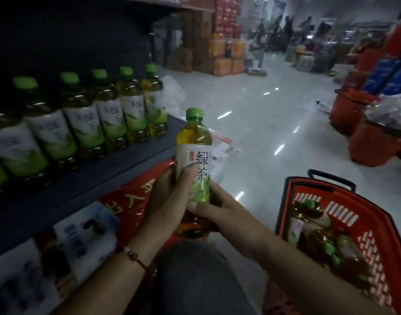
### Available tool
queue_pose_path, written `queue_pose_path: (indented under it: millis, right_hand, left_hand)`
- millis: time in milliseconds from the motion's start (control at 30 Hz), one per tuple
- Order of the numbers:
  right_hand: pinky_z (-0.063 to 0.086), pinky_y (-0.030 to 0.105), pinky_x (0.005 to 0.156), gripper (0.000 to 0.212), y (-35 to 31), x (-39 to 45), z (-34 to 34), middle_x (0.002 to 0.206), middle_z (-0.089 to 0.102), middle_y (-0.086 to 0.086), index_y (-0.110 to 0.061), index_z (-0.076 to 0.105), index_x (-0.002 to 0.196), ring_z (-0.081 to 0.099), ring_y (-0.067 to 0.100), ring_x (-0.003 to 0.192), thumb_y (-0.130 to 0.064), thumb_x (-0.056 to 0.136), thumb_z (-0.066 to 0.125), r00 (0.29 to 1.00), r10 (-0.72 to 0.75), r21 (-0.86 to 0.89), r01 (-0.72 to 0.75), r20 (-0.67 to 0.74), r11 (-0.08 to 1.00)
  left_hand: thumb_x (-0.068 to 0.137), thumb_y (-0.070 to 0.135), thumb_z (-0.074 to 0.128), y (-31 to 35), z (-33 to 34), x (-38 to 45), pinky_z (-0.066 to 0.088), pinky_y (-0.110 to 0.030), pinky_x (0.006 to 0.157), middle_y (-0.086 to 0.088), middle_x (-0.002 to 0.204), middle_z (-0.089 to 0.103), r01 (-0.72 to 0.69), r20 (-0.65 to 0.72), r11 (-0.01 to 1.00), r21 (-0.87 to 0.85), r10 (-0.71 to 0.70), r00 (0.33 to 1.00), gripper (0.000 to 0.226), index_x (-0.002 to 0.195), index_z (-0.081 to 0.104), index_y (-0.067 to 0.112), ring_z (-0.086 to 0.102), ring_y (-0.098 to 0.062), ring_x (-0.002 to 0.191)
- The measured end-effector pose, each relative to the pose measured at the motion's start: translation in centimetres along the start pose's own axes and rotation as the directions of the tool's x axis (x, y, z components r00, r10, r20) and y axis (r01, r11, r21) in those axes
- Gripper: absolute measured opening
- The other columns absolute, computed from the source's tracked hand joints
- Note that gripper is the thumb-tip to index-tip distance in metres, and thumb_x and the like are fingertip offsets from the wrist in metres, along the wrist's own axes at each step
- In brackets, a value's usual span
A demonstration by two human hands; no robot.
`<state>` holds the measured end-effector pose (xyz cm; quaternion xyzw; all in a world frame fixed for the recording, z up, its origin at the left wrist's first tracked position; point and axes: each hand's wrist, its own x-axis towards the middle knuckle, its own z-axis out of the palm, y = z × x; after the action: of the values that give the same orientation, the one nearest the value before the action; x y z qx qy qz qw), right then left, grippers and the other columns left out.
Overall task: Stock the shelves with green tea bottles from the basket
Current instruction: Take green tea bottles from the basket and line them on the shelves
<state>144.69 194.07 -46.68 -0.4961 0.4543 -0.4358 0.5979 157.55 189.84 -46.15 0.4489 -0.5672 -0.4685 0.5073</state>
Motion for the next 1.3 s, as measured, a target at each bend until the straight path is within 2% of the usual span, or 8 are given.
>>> queue_pose_path:
  millis: [100,233,400,533,667,767,1034,1300]
  right_hand:
    - [0.055,0.043,0.097,0.037,0.2,2.1,4.5,0.116,0.071,0.01,-0.017,0.061,0.125,0.067,0.03,0.11,-0.006,0.09,0.068,0.996,-0.077,-0.116,0.083,0.052,0.99]
    - [0.057,0.032,0.091,0.046,0.4,4.5,9.6,0.111,0.073,-0.004,-0.029,0.06,0.125,0.07,0.012,0.102,-0.011,0.085,0.075,0.984,-0.118,-0.274,0.15,0.132,0.95]
    - [0.061,0.038,0.079,0.044,1.2,6.9,15.2,0.104,0.071,-0.005,-0.028,0.057,0.113,0.071,0.01,0.092,-0.02,0.078,0.082,0.963,-0.138,-0.399,0.223,0.23,0.89]
    - [0.059,0.026,0.064,0.037,1.5,8.4,19.4,0.093,0.073,-0.002,-0.025,0.059,0.112,0.071,0.012,0.08,-0.013,0.082,0.078,0.93,-0.175,-0.363,0.293,0.323,0.884]
    - [0.058,0.033,0.083,0.052,1.5,10.1,23.8,0.11,0.064,-0.004,-0.041,0.058,0.126,0.065,0.009,0.1,-0.031,0.08,0.079,0.87,-0.273,-0.429,0.448,0.41,0.785]
    - [0.057,0.037,0.087,0.064,1.7,11.2,27.0,0.118,0.063,-0.006,-0.037,0.056,0.131,0.063,0.008,0.107,-0.017,0.075,0.08,0.826,-0.32,-0.426,0.524,0.463,0.737]
    - [0.054,0.044,0.091,0.073,4.0,14.2,33.7,0.119,0.064,-0.013,-0.035,0.047,0.131,0.058,0.018,0.113,-0.043,0.066,0.078,0.827,-0.401,-0.458,0.554,0.393,0.695]
    - [0.047,0.032,0.104,0.058,5.5,16.1,34.7,0.128,0.058,-0.008,-0.027,0.052,0.137,0.052,0.005,0.12,-0.015,0.084,0.074,0.838,-0.47,-0.445,0.545,0.276,0.711]
  left_hand:
    - [0.092,0.042,0.063,0.9,-6.3,-0.5,0.053,-0.019,0.068,0.009,0.085,0.077,0.02,-0.026,0.998,0.063,-0.019,0.999,0.019,0.094,0.072,0.025,0.072,-0.005,0.078]
    - [0.081,0.049,0.066,1.2,-14.4,-1.9,0.056,-0.041,0.089,0.005,0.108,0.075,0.125,-0.029,0.99,0.064,-0.124,0.992,0.041,0.118,0.067,0.03,0.072,-0.013,0.098]
    - [0.086,0.024,0.074,0.5,-19.9,-5.3,0.061,-0.038,0.081,0.009,0.121,0.063,0.242,-0.121,0.969,0.052,-0.234,0.965,0.05,0.119,0.042,0.042,0.067,-0.012,0.104]
    - [0.084,0.018,0.076,0.7,-23.3,-6.5,0.062,-0.033,0.069,0.004,0.117,0.067,0.228,-0.306,0.973,-0.042,-0.23,0.924,0.051,0.123,0.046,0.031,0.071,-0.013,0.094]
    - [0.081,0.02,0.079,1.1,-26.8,-7.0,0.061,-0.032,0.061,0.002,0.11,0.07,0.15,-0.469,0.981,-0.123,-0.191,0.862,0.049,0.122,0.052,0.027,0.073,-0.011,0.085]
    - [0.079,0.026,0.081,0.7,-29.5,-7.2,0.062,-0.042,0.072,0.003,0.105,0.074,0.119,-0.573,0.986,-0.119,-0.166,0.803,0.043,0.114,0.056,0.029,0.074,-0.013,0.088]
    - [0.076,0.023,0.083,-0.4,-34.2,-7.1,0.059,-0.028,0.073,0.01,0.105,0.071,0.07,-0.666,0.99,0.12,0.028,0.746,0.051,0.117,0.054,0.031,0.07,-0.002,0.091]
    - [0.076,0.026,0.082,-2.4,-35.2,-4.2,0.057,-0.033,0.088,0.02,0.114,0.068,0.053,-0.591,0.948,0.312,0.15,0.793,0.063,0.129,0.051,0.04,0.064,0.003,0.104]
